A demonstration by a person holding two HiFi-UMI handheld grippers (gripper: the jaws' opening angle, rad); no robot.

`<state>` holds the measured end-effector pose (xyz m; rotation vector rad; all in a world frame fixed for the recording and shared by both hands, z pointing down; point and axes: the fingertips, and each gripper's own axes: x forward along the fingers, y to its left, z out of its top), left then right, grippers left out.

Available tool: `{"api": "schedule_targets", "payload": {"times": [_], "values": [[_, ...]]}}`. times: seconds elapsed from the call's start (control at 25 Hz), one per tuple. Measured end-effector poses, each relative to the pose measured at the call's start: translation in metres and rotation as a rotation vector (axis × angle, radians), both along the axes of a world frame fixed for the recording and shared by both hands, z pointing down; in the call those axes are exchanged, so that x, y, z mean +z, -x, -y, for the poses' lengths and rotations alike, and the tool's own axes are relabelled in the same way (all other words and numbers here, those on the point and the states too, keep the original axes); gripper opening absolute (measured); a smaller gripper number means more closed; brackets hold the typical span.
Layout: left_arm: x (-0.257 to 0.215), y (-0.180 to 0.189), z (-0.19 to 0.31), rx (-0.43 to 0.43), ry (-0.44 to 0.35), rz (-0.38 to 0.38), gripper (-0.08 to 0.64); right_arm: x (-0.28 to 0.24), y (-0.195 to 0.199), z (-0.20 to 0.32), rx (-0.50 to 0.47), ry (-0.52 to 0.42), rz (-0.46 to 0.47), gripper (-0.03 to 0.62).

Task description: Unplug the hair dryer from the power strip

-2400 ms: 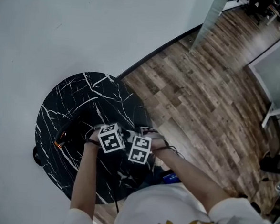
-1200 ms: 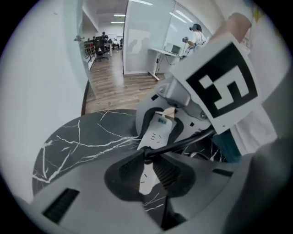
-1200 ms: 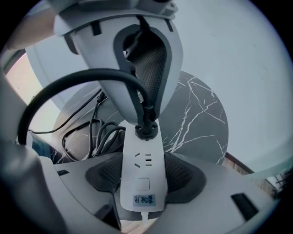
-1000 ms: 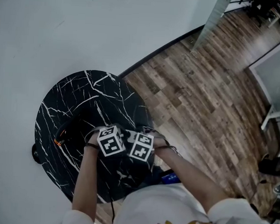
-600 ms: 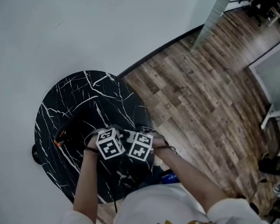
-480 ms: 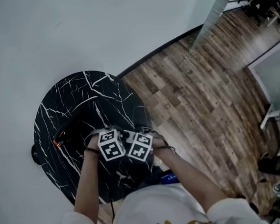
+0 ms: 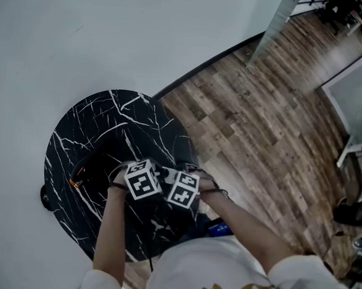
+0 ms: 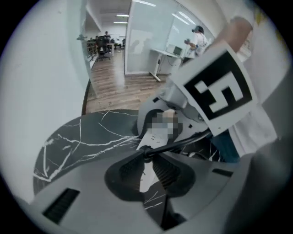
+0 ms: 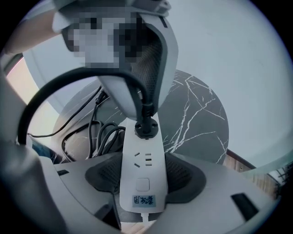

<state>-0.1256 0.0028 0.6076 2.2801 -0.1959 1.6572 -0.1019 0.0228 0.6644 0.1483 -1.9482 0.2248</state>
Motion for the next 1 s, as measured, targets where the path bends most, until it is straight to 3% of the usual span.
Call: {"api": "schedule_targets", "payload": {"times": [0.12, 0.36, 0.48, 0.68, 1.0], "values": [[0.001, 0.003, -0.004, 0.028, -0.049, 0.046, 0.052, -0.001, 0.000, 0.001, -0.005, 0.002, -0.007, 0.268], [-0.010, -0.005, 0.013, 0.011, 0.036, -0.061, 0.054, -0.001, 0.000, 0.002, -0.004, -0.011, 0.003, 0.268], [-0.005, 0.001, -0.003, 0.032, -0.007, 0.009, 0.051, 0.000, 0.001, 0.001, -0.002, -0.005, -0.009, 0.268], [-0.022, 0.011, -0.006, 0.022, -0.037, 0.014, 0.052, 0.000, -0.002, 0.002, 0.001, -0.004, -0.010, 0.268], [-0.017, 0.012, -0.007, -0.067, -0.059, -0.033, 0.054, -0.001, -0.002, 0.003, 0.007, -0.016, 0.011, 0.268]]}}
